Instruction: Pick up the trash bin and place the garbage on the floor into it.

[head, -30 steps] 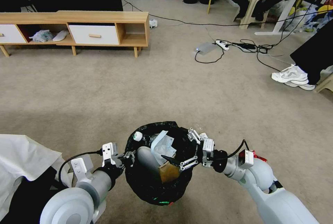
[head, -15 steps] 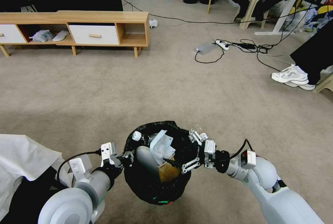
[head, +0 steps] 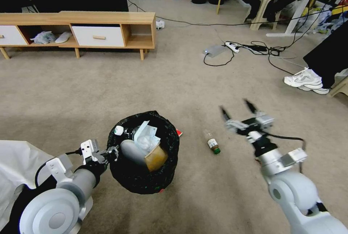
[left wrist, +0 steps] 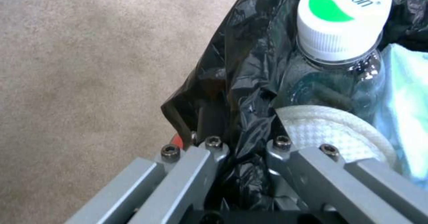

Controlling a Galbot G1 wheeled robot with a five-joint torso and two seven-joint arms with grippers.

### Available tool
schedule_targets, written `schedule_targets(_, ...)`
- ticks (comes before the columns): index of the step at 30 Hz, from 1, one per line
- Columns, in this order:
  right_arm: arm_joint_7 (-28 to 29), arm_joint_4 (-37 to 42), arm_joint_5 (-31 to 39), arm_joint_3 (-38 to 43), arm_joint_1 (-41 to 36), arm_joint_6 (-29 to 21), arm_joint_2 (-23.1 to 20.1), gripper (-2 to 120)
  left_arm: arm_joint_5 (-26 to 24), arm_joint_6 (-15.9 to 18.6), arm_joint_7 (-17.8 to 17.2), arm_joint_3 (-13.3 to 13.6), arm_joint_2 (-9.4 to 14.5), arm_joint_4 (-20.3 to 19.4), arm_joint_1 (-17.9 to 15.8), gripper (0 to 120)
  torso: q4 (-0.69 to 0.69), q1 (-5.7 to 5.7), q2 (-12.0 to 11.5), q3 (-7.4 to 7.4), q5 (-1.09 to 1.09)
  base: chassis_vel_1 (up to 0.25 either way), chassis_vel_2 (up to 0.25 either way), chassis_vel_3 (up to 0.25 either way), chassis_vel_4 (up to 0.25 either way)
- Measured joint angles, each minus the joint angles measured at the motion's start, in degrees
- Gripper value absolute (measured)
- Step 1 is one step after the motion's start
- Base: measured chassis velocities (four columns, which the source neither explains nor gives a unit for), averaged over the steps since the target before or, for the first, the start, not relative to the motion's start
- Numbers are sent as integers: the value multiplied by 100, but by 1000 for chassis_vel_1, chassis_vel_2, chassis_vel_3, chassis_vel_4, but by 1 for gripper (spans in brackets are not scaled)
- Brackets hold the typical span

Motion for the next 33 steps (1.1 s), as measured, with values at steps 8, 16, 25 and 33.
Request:
schedule_targets(8,1197,79,1,591,-400,-2008,-410,100,0,-11,-12,-68,16,-50,1,4,-1,0,0,0,0,0,0,0,0)
schedule_targets(16,1107,-375,309,676,-365,-3753,-872,100,-25,-15,-12,-119,55,-103,52,4,0,0,0,0,1,0,0,0,0)
schedule_targets(25,-267,-1408,48,267,179,-4169,-1108,100,-104,-16,-4,-201,105,-127,91,4,0,0,0,0,0,0,0,0,0)
schedule_targets(33,-1305,-2363,-881,-237,812,-3985,-1083,100,-170,-13,0,-259,151,-158,105,4,0,0,-1,0,1,0,0,0,0)
